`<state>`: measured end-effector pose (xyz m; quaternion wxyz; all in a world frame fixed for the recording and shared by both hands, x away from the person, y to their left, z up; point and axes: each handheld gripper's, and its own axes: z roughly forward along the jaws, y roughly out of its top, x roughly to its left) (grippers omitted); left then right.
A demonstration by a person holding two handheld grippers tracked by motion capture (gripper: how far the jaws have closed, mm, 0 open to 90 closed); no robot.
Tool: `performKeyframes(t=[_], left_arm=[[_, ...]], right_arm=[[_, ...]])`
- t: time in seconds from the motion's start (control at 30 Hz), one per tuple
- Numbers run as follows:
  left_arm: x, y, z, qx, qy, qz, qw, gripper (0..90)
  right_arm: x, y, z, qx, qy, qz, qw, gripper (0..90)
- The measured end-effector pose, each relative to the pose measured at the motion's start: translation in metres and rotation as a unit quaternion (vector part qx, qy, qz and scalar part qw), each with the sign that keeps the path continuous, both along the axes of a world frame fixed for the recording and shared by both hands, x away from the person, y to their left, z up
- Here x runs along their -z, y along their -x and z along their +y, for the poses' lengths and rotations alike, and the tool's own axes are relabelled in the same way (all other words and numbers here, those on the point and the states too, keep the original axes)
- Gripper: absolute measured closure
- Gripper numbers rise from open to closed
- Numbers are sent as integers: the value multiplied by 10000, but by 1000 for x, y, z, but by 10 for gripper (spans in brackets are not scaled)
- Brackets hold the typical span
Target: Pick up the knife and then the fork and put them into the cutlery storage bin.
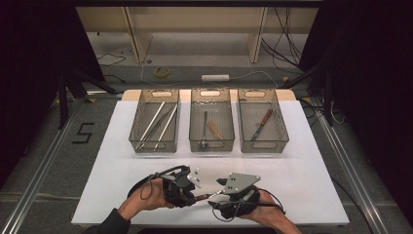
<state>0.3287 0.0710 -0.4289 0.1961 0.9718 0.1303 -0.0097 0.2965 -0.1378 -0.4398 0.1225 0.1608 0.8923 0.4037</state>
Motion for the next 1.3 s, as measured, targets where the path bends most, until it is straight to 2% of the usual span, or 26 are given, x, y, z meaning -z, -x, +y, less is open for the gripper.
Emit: performKeyframes(t=[0.17,0.37,0.43,0.73,0.93,0.97,1.1,1.23,1.3], left_arm=[[-2,0,-5,84,-35,106,9999,752],[-3,0,-10,179,-57,197,9996,752],[-4,0,-11,200,-27,195,9996,752],[-5,2,-18,284,-12,315,9991,752],[-6,3,-21,329,-9,353,9988,752],[-6,4,-22,309,18,358,9989,752],[-7,2,-22,372,27,349,9987,751],[-7,3,-22,316,67,348,9989,751],[-7,3,-22,318,81,359,9988,750]], right_arm=[[5,5,8,-164,264,-196,9993,341],[10,10,13,-376,596,-443,9965,394],[11,11,15,-369,651,-449,9962,415],[18,15,20,-623,1037,-727,9900,530],[21,17,22,-743,1190,-916,9859,605],[22,18,23,-695,1164,-928,9864,609],[23,18,22,-891,1370,-1101,9804,659],[24,20,22,-915,1466,-1179,9779,724],[24,20,22,-983,1558,-1272,9746,736]])
